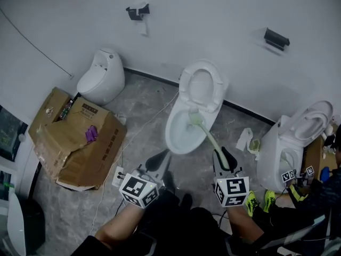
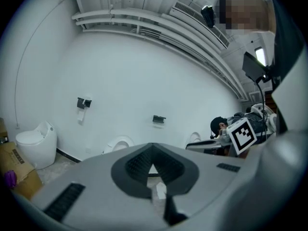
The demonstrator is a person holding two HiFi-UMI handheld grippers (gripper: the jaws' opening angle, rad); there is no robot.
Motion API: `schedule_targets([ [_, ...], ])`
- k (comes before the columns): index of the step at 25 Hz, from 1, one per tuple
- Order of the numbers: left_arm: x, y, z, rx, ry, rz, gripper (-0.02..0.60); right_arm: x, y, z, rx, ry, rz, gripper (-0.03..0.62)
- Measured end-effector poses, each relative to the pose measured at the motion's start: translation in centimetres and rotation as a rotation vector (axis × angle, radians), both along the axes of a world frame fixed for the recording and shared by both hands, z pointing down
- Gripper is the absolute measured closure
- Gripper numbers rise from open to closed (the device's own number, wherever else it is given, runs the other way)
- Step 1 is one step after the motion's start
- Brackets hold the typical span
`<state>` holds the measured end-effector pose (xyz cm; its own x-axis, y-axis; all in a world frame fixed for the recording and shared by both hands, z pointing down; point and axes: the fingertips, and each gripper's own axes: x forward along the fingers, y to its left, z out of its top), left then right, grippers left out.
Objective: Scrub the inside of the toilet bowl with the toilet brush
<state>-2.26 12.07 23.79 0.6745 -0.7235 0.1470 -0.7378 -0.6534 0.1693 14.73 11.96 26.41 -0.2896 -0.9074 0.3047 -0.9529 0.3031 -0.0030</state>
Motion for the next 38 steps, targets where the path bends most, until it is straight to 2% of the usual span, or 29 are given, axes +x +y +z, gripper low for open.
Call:
schedule_targets([
  [9,-0.4,-7.1,2.4,-0.023,0.001,0.014,0.572,-0.5,-6.7,2.8,-0.033,0.038,0.001,0.479],
  [19,-2.3,-14.7,7.3,-0.082,-0.017,0.021,0.572,-2.2,-13.1,7.9,-0.093,0.069,-0.005,0.479],
  [34,-3.4,-24.2,14.5,-0.169,-0.056,0.12,0.573,-3.7,-20.3,15.3,-0.182,0.106,0.076,0.479],
  [38,-3.0,-26.5,17.0,-0.192,-0.069,0.122,0.572,-3.4,-22.1,18.1,-0.213,0.109,0.064,0.479],
])
